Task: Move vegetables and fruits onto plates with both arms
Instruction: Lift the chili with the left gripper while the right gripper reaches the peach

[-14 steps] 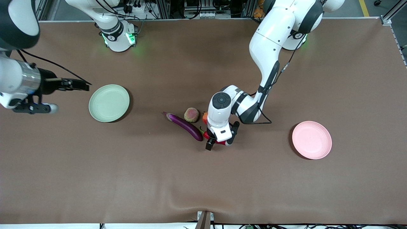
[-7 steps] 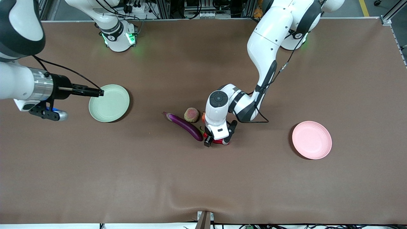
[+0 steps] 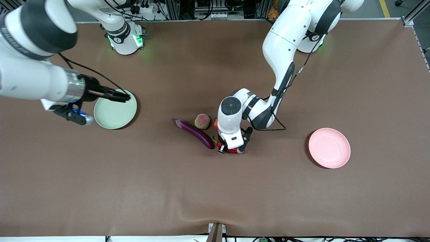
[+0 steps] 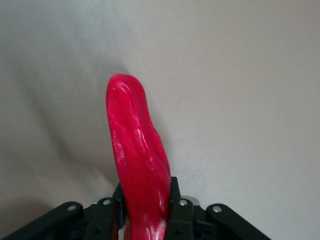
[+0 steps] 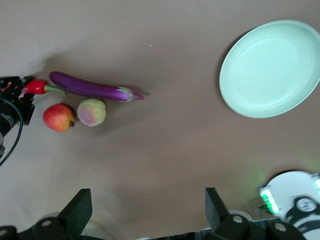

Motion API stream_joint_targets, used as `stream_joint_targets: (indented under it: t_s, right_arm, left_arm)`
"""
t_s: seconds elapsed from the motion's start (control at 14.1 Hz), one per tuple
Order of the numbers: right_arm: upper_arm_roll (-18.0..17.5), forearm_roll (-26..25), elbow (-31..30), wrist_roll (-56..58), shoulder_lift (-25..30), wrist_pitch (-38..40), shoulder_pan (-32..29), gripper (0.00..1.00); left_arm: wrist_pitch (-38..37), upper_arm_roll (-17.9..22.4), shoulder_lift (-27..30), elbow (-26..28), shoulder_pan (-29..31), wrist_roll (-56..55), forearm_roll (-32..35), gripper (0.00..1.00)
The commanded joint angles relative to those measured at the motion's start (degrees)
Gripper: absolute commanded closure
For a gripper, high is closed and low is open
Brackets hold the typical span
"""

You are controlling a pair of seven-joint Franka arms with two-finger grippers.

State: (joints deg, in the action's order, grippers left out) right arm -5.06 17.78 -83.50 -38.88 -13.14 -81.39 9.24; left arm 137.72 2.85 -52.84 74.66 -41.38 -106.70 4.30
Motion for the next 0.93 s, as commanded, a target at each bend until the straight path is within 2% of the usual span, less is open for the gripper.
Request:
stream_joint_targets:
  t_s: [0.0, 0.21, 0.43, 0.71, 0.85]
  right_arm:
    - [0.1, 0.7, 0.6, -9.2, -1.6, -2.0, 4.9, 0.00]
    - [0.1, 0.6, -0.6, -14.3, -3.3, -6.7, 10.3, 0.00]
    - [0.1, 0.6, -4.0, -20.8, -5.3, -17.6, 15.7, 0.00]
    - [0.1, 0.7, -3.2, -21.9, -14.2, -30.9, 20.1, 0.00]
    - [0.1, 0.0, -3.2, -26.1, -17.3, -36.7, 23.6, 0.00]
  left_arm:
    - [-5.6, 0.1, 5.3, 0.7, 2.0, 5.4, 1.2, 1.00]
    - [-12.1, 0.0, 9.7, 0.8, 6.2, 14.9, 1.2, 1.00]
    - [-18.8, -0.4, 14.7, 2.9, 11.1, 27.4, 1.2, 1.00]
    - [-18.7, -0.6, 23.8, 13.4, 17.4, 41.4, 1.2, 1.00]
    - [-18.4, -0.7, 25.8, 16.9, 20.0, 47.4, 1.2, 1.00]
